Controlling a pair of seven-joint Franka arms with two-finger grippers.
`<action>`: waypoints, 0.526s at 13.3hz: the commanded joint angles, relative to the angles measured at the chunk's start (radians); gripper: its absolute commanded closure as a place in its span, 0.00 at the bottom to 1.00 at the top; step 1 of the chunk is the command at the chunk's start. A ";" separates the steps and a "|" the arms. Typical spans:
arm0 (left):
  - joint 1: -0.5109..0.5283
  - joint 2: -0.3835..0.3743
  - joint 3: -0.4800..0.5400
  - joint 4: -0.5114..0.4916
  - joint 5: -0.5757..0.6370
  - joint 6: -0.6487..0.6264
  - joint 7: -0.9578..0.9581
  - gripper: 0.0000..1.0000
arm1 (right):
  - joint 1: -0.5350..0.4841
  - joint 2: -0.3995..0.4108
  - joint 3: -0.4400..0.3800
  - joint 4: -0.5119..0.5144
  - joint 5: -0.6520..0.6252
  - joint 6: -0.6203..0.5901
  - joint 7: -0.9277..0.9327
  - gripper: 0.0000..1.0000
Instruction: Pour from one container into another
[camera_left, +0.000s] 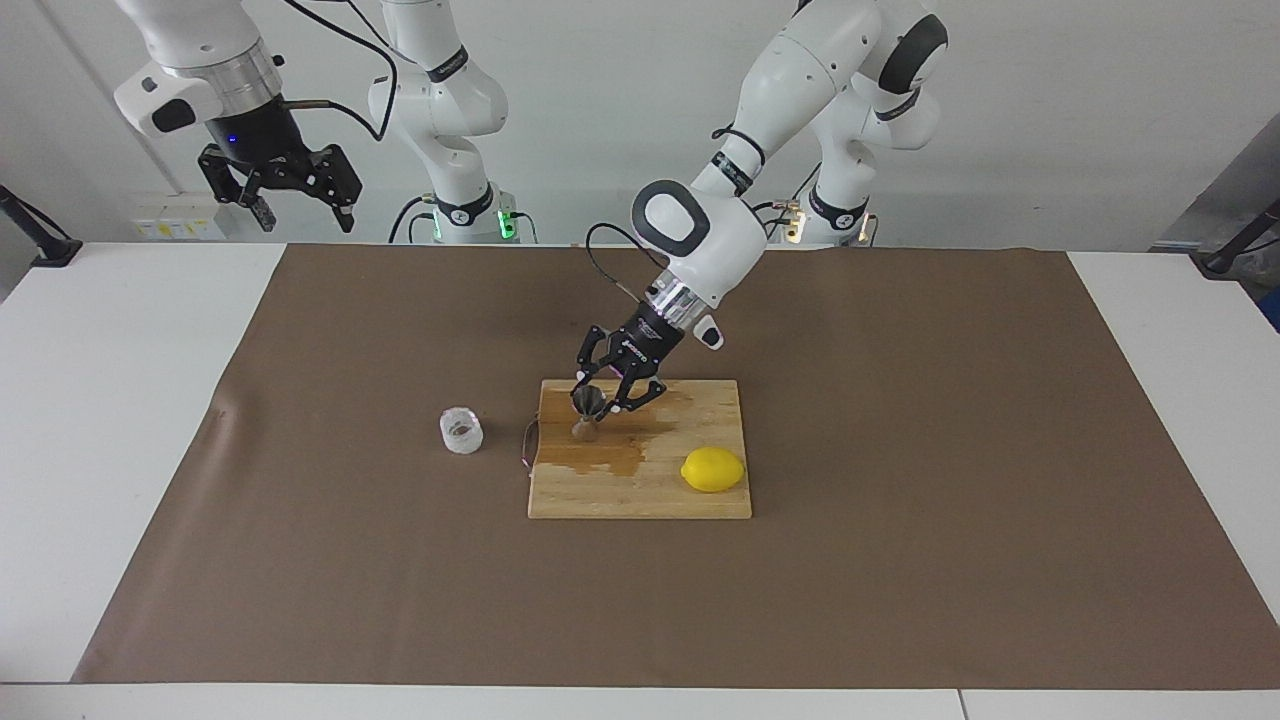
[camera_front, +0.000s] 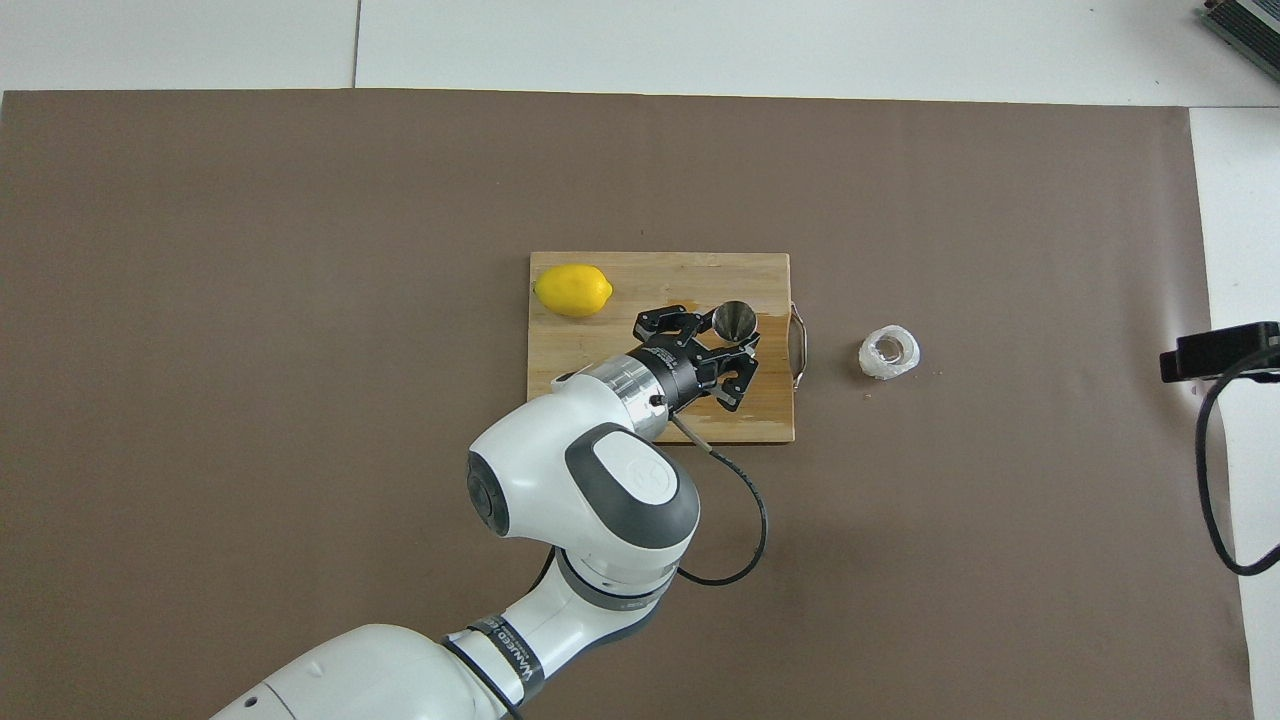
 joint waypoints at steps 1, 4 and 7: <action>-0.022 0.021 0.004 0.031 0.000 0.043 0.004 0.93 | -0.008 -0.010 0.003 -0.006 0.002 -0.010 0.007 0.00; -0.025 0.023 0.004 0.025 0.002 0.047 0.004 0.77 | -0.008 -0.010 0.003 -0.006 0.002 -0.010 0.007 0.00; -0.025 0.023 0.002 0.022 0.002 0.047 0.004 0.47 | -0.008 -0.010 0.003 -0.006 0.002 -0.010 0.007 0.00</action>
